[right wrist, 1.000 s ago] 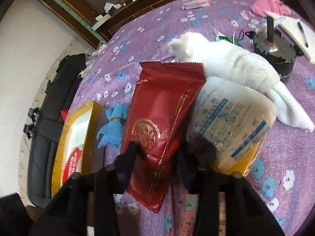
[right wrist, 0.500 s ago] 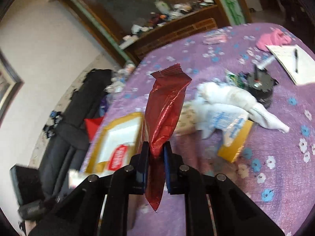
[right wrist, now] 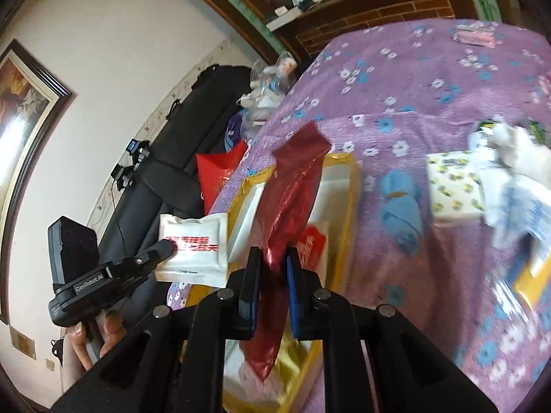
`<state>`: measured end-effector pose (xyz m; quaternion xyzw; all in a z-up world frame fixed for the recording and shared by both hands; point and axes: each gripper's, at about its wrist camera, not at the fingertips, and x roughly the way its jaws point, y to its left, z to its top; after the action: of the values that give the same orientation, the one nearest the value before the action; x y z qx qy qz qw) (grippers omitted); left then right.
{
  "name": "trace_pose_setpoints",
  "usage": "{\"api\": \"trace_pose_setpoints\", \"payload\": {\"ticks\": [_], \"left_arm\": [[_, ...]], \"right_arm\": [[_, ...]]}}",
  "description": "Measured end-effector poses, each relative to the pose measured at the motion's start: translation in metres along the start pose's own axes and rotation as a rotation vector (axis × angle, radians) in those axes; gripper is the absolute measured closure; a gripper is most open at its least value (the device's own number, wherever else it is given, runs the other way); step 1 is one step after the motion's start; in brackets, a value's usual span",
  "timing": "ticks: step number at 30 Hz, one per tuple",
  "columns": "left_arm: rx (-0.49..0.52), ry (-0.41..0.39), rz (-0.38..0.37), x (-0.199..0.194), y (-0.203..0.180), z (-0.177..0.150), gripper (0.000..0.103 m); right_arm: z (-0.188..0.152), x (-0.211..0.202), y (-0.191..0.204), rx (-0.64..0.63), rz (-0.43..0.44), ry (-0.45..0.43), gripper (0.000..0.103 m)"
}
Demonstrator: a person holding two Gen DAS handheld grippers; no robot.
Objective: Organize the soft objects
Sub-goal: 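Carry the red foil packet over the tray and open the right gripper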
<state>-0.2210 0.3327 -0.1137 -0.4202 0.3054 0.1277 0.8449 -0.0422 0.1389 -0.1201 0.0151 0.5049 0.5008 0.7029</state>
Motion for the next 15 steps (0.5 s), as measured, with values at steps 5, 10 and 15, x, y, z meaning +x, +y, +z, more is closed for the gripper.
{"api": "trace_pose_setpoints", "payload": {"ticks": [5,10,15], "left_arm": [[-0.008,0.051,0.037,0.037,0.016,0.015,0.096],[0.005,0.101,0.120,0.066,0.025,0.014,0.095],[0.080,0.122,0.202,0.071,0.019,0.008,0.071]], "right_arm": [[0.015,0.029,-0.002,0.001,-0.046,0.035,0.092],[0.015,0.048,-0.005,0.005,-0.091,0.052,0.091],[0.009,0.052,0.001,-0.022,-0.111,0.033,0.082]]}}
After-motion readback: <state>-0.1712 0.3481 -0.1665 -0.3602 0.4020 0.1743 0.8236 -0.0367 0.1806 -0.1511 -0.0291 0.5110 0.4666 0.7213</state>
